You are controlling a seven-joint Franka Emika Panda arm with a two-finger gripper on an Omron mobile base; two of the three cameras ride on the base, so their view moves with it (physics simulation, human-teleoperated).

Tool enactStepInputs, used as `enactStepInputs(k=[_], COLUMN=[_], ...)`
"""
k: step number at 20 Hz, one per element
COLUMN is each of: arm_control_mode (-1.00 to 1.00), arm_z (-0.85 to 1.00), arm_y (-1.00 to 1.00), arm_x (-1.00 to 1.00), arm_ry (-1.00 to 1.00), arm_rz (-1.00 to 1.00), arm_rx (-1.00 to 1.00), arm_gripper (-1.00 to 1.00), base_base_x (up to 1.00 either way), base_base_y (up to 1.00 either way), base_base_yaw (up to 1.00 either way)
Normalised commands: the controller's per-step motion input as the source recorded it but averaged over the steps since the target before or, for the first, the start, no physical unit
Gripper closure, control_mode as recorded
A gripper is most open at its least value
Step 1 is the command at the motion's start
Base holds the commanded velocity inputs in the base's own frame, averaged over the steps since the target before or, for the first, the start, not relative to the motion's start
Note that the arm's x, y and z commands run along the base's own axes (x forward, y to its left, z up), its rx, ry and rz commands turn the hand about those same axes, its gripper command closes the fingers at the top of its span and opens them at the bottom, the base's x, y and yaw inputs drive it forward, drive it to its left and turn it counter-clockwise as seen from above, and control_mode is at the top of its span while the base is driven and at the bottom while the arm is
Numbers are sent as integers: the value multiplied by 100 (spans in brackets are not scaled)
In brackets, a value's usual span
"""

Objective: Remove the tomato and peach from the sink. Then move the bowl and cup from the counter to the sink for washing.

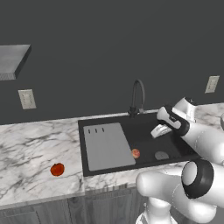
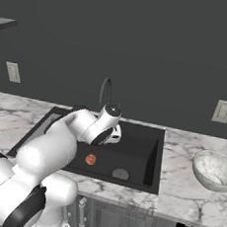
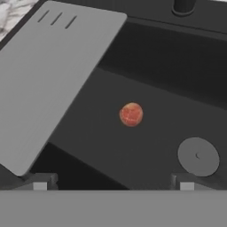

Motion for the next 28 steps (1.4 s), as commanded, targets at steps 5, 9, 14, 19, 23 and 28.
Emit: enactStepInputs(k=[5,9,14,19,23,28], arm_control_mode=[-100,-100,-100,-100,-100,-100], arm_z=[-12,-15,-17,-12,-10,-14], arm_y=[0,0,0,0,0,0], arm_x=[18,15,13,9,9,8], arm_ry=[0,0,0,0,0,0], arm_rz=[0,0,0,0,0,0], arm_rx=[0,0,0,0,0,0], arm_gripper=[-100,-100,-100,-100,-100,-100], base_base_x=[0,0,0,0,0,0], base_base_y=[0,0,0,0,0,0], base_base_yaw=[0,0,0,0,0,0])
